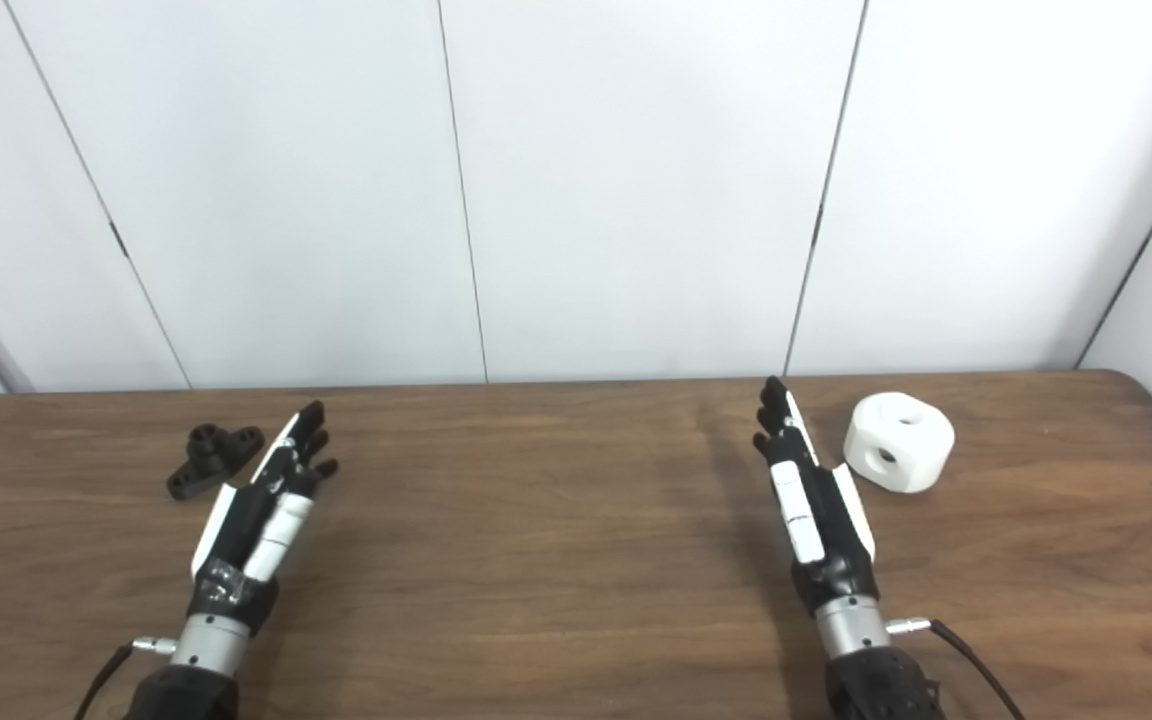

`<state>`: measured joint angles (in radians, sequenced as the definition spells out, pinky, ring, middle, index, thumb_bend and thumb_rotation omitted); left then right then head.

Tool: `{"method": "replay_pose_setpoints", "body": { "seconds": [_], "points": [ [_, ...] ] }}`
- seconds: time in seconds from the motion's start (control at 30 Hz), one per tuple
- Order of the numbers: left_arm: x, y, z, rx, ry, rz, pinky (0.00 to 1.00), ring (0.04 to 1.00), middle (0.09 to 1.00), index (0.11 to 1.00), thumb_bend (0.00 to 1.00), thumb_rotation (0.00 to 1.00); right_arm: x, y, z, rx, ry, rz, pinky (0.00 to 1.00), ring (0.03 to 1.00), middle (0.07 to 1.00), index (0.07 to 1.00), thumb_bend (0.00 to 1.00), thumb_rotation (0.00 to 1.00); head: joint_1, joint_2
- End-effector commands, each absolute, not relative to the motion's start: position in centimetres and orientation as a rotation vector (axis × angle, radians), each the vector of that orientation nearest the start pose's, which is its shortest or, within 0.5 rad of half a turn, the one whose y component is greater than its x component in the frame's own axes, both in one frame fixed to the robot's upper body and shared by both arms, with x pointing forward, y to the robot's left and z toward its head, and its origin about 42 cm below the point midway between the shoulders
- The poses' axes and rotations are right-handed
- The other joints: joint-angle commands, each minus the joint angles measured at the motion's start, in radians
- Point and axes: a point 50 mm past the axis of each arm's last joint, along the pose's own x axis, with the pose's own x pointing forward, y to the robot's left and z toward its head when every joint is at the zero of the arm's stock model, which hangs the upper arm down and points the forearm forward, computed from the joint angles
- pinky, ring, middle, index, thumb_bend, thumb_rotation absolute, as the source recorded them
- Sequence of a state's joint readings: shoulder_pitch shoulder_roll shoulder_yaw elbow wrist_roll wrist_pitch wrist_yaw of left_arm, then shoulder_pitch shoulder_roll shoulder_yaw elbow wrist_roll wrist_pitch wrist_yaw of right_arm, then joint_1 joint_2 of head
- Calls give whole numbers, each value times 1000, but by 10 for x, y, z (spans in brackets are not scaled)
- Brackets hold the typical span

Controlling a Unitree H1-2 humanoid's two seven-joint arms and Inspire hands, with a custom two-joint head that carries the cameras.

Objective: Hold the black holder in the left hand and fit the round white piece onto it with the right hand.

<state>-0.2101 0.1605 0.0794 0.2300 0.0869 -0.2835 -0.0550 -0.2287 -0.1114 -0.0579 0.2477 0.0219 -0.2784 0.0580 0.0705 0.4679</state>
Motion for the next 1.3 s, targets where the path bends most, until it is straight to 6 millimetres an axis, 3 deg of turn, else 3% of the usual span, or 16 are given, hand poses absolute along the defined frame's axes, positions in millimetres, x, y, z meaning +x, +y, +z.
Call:
{"method": "replay_pose_setpoints", "body": {
  "seconds": [0.0,0.33,0.6,0.77,1.0,1.27],
  "points": [
    [341,284,119,305,-236,0,925,964,969,945,673,471,331,-249,80,-63,-139,28,957,988,998,1000,418,1000,7,1],
    [339,311,163,661,-323,58,953,965,963,920,776,303,331,-250,80,-59,-126,25,953,987,998,1000,422,1000,39,0],
    [338,358,192,918,-435,261,855,937,918,863,888,334,332,-250,81,-63,-137,33,946,985,996,1000,388,1000,50,-4],
    [337,380,195,969,-489,433,909,990,953,857,921,293,333,-251,80,-57,-137,34,949,985,995,1000,386,1000,57,-4],
    [340,399,192,969,-476,548,878,972,972,859,970,277,334,-251,79,-62,-128,38,960,992,1000,1000,389,1000,68,-8],
    [352,421,185,996,-336,541,976,999,1000,924,957,289,334,-253,78,-49,-126,35,971,993,998,1000,380,1000,89,-11]
  ]
}}
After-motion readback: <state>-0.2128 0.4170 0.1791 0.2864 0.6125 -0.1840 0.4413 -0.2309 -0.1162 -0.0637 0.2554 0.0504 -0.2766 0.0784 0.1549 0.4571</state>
